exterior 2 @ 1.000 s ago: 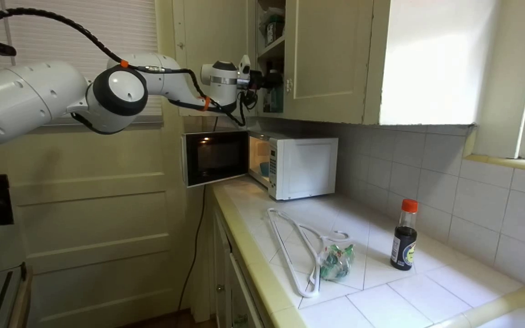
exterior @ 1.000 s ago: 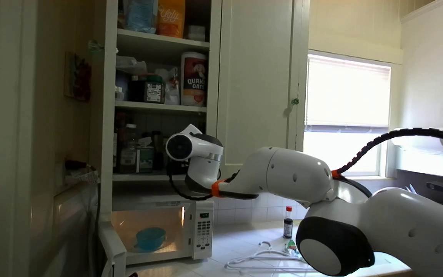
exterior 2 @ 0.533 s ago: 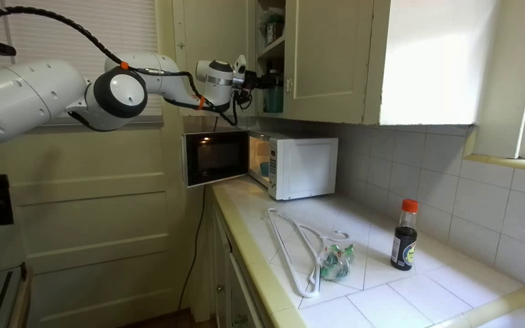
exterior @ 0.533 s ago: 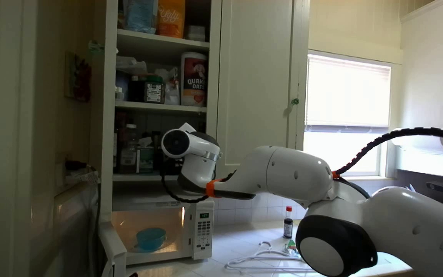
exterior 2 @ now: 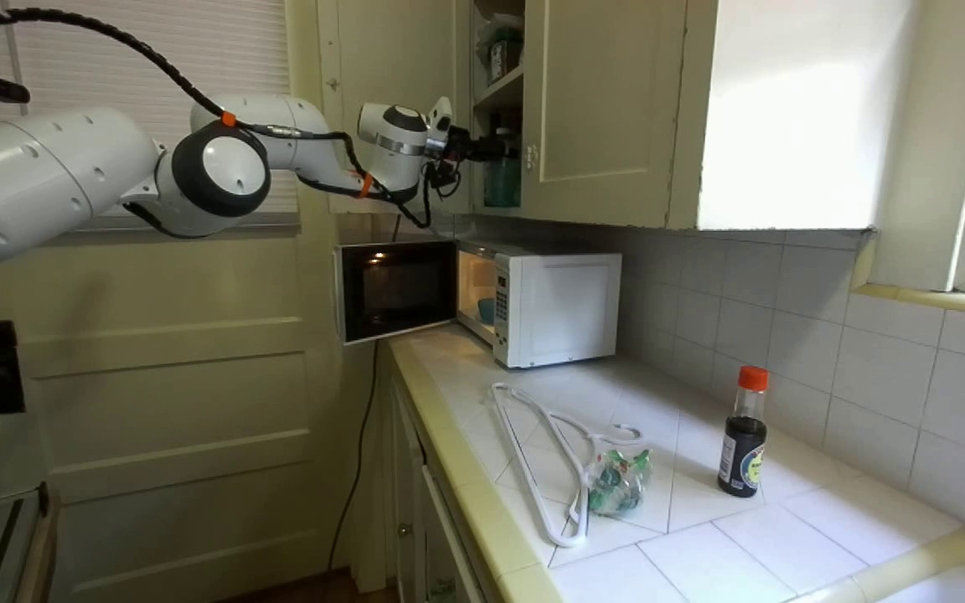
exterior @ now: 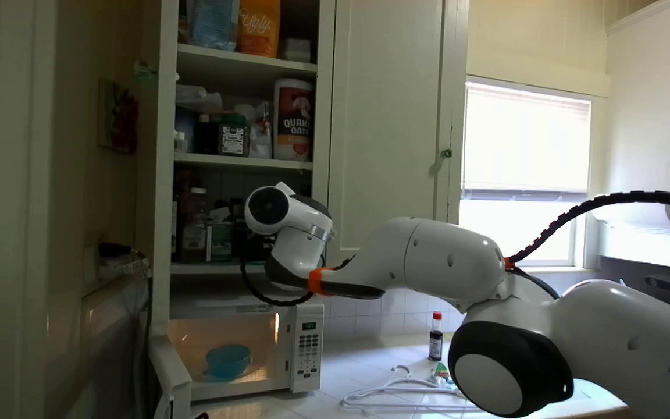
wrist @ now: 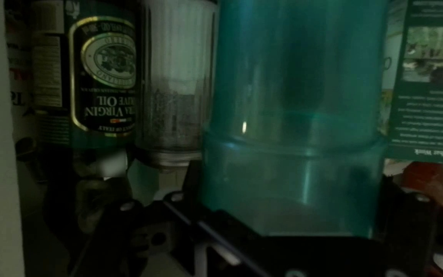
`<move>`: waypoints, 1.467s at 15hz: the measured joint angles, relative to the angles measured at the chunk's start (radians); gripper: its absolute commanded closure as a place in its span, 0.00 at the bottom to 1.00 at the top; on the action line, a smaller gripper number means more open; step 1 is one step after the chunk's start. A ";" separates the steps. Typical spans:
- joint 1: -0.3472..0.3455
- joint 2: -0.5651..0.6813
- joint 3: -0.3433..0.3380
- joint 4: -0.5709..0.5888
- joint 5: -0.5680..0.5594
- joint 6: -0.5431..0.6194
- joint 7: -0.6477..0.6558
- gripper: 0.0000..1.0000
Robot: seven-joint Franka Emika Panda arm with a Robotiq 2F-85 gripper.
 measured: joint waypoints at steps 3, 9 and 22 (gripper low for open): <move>-0.006 -0.028 0.067 0.001 0.098 0.058 -0.127 0.29; -0.005 -0.072 0.171 0.002 0.393 0.039 -0.402 0.29; 0.196 -0.123 -0.077 0.014 0.400 -0.627 0.022 0.29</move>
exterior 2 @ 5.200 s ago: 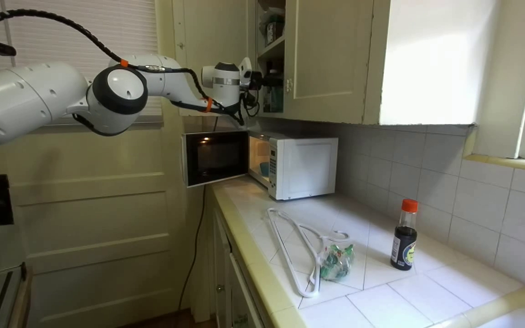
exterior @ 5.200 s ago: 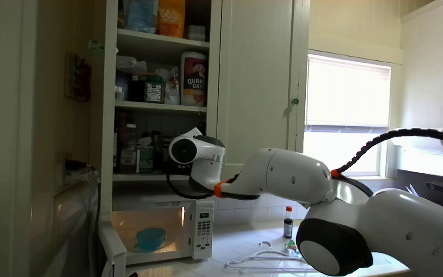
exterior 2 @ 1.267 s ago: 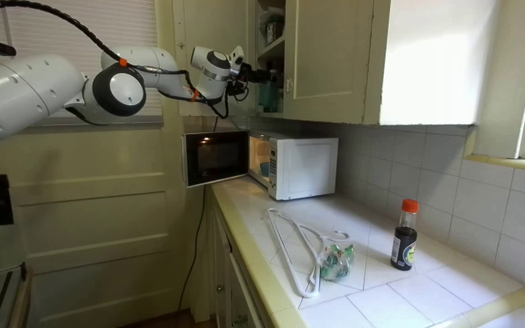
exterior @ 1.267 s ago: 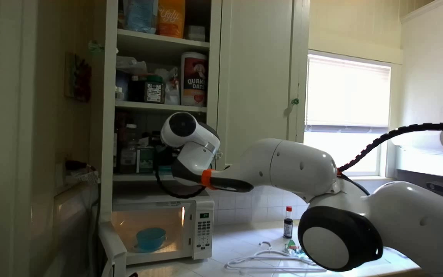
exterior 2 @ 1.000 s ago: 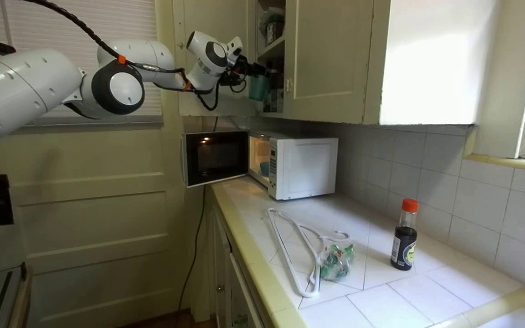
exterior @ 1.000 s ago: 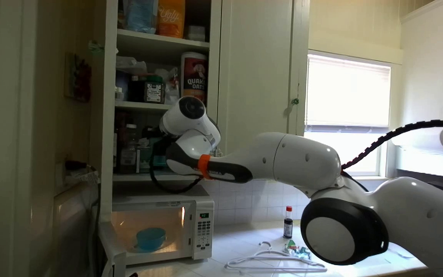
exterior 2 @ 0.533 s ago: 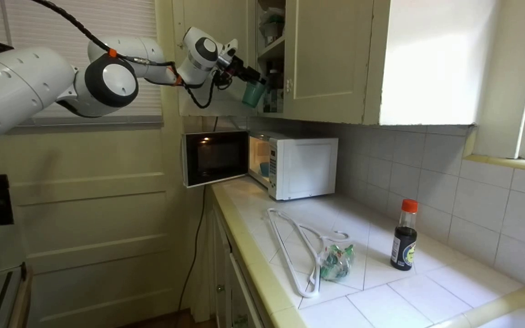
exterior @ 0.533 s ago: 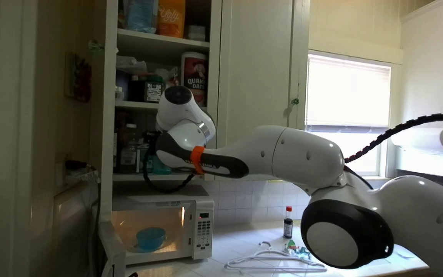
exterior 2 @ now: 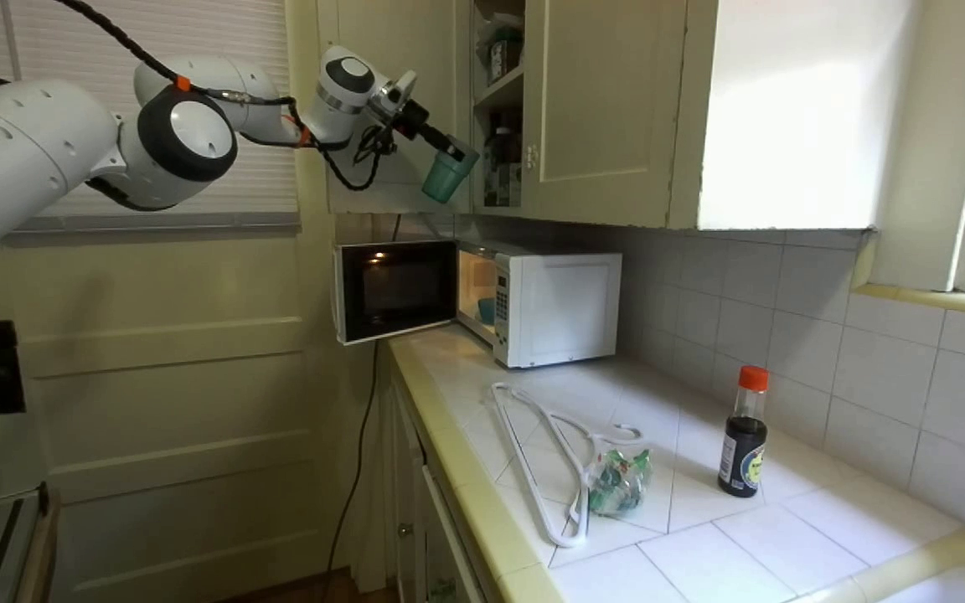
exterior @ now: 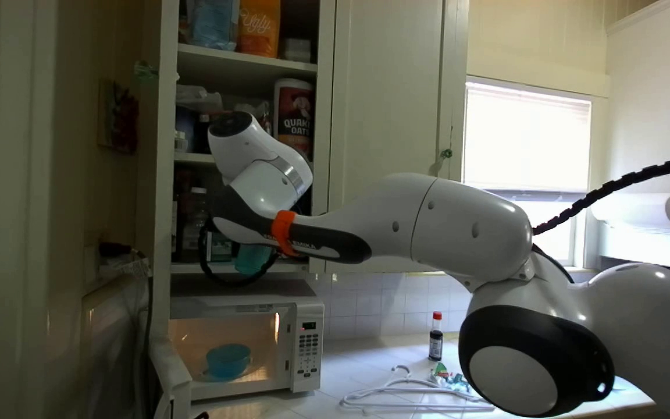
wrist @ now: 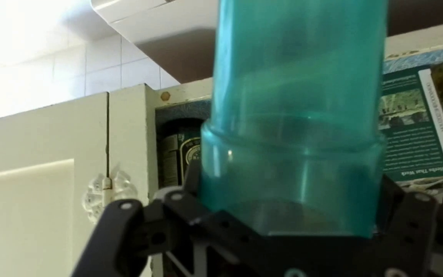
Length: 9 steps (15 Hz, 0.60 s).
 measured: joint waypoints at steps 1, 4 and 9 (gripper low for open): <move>0.000 -0.002 0.000 0.000 0.000 -0.001 0.052 0.04; -0.003 -0.004 0.000 0.000 0.000 0.001 0.153 0.04; -0.004 -0.004 0.001 0.000 0.000 0.001 0.169 0.29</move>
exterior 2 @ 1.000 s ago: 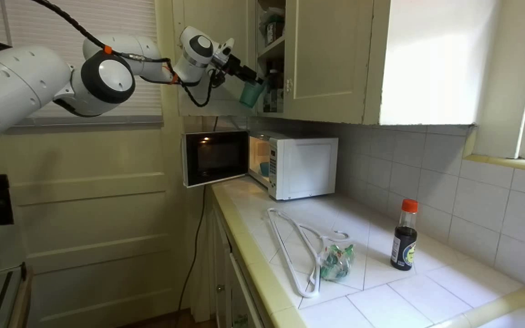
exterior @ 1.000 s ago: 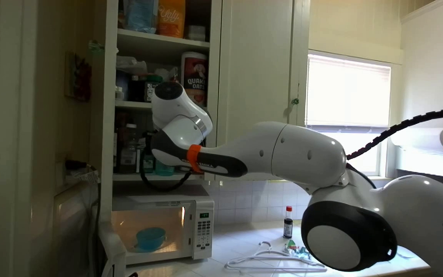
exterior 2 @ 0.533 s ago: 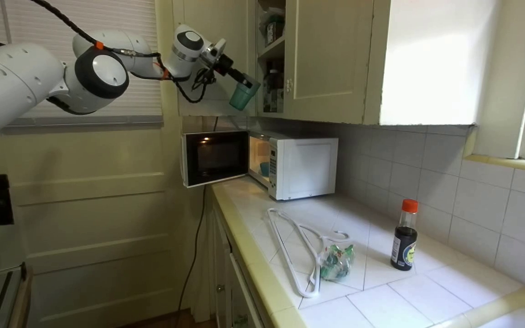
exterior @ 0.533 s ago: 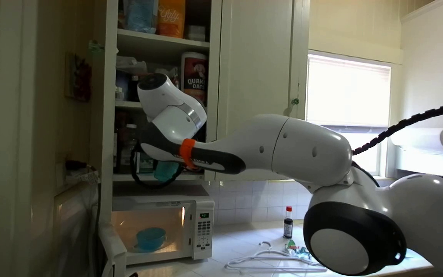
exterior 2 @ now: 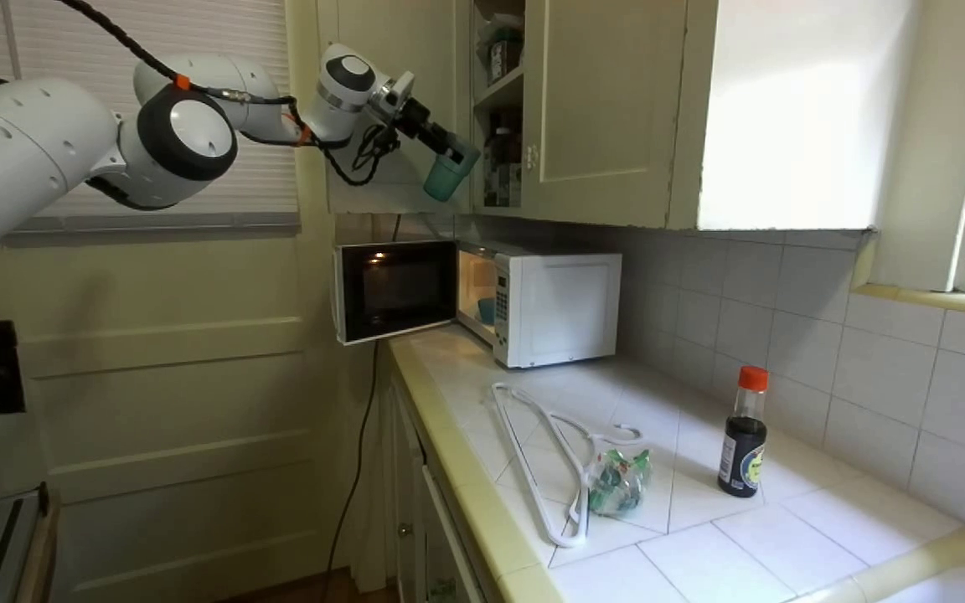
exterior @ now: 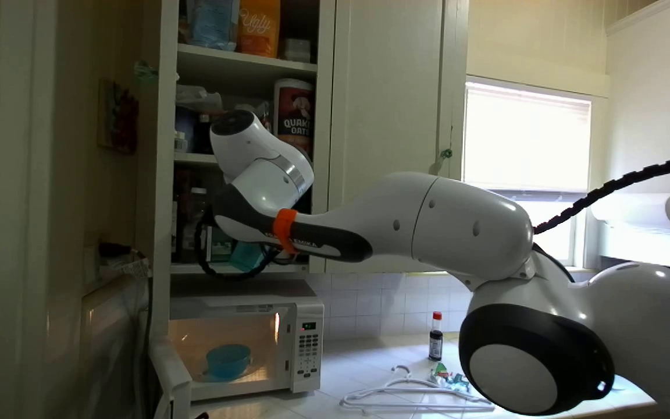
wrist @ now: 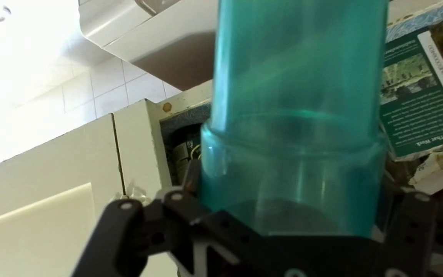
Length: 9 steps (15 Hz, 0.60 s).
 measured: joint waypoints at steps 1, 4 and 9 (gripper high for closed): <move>-0.003 0.000 0.006 0.000 0.002 -0.004 -0.009 0.29; -0.053 -0.017 0.072 0.000 0.057 -0.021 -0.120 0.29; -0.142 -0.063 0.114 0.000 0.099 -0.136 -0.154 0.29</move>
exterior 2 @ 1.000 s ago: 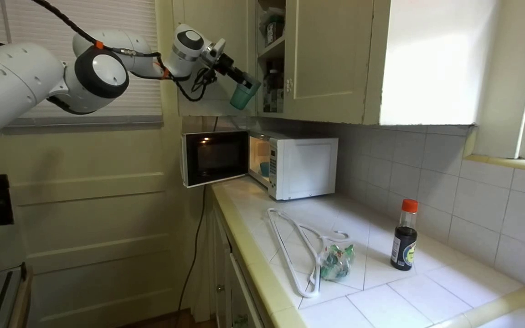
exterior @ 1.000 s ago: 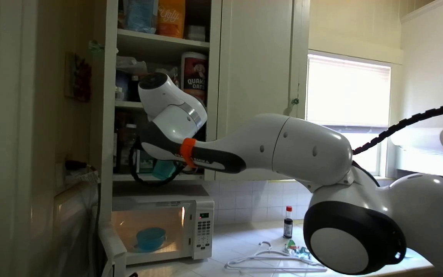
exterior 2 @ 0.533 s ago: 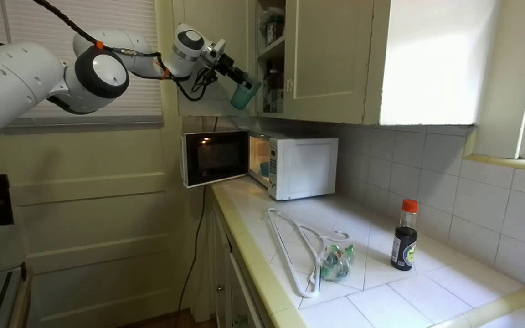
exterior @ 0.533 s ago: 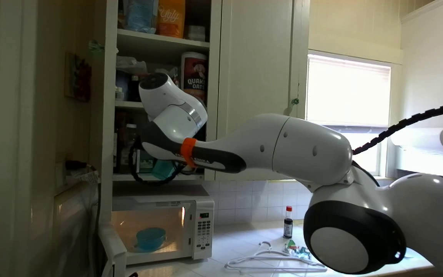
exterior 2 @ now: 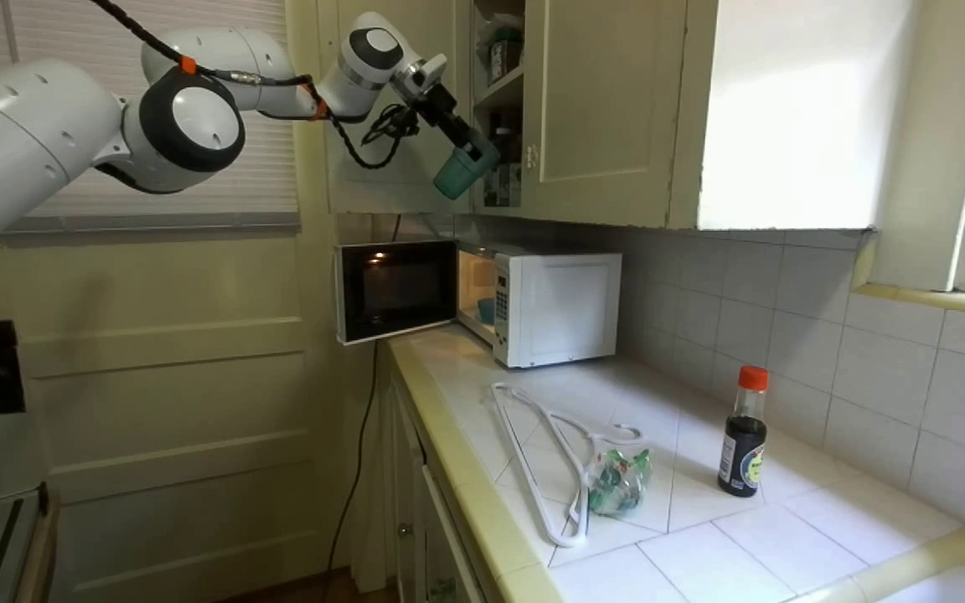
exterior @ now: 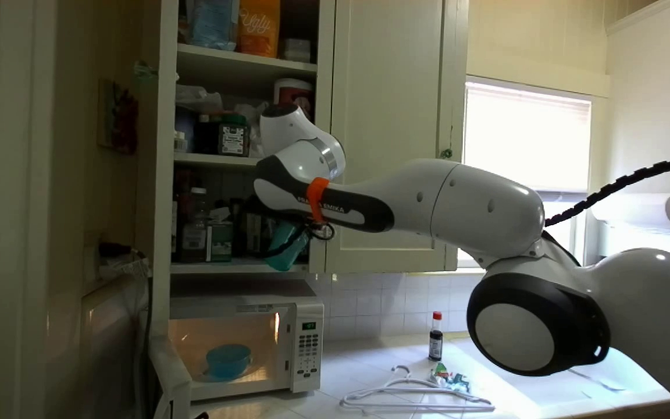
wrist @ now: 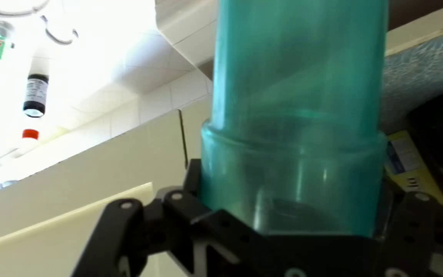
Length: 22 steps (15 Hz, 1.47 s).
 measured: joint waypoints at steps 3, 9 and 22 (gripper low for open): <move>-0.042 -0.013 0.041 0.000 0.060 -0.081 -0.005 0.29; -0.113 -0.012 0.115 -0.018 0.166 -0.285 -0.014 0.29; -0.212 0.141 0.137 -0.023 0.218 -0.529 0.035 0.29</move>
